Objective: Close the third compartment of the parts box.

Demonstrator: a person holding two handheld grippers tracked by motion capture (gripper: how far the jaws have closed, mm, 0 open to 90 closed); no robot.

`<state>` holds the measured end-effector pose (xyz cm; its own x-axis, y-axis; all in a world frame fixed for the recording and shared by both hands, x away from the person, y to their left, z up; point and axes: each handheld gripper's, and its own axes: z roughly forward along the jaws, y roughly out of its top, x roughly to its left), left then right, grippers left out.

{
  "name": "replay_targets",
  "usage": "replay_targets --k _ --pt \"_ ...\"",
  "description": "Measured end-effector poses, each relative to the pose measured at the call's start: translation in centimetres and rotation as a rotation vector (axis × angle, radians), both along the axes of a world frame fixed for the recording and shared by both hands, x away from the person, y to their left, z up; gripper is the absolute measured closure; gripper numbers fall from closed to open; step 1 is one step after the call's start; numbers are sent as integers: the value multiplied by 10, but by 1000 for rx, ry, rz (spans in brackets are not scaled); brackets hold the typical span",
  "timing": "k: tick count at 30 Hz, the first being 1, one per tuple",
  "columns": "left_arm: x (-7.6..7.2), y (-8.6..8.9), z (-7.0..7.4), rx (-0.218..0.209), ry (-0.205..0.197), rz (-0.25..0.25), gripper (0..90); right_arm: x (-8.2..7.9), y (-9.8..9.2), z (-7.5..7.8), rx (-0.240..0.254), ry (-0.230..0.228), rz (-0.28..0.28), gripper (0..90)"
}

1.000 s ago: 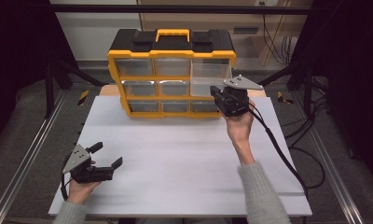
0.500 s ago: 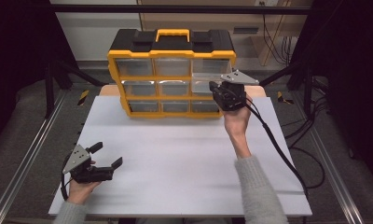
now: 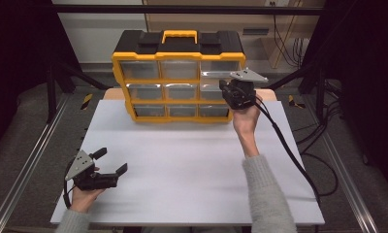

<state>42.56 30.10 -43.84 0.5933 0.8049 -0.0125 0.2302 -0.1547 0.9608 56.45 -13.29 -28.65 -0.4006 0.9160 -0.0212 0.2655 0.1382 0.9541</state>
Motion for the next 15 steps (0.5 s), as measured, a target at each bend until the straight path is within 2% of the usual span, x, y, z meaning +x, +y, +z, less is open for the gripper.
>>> replay_targets --k 15 --pt "1 -1 -1 6 2 -5 12 18 3 -4 -16 -14 -16 900"
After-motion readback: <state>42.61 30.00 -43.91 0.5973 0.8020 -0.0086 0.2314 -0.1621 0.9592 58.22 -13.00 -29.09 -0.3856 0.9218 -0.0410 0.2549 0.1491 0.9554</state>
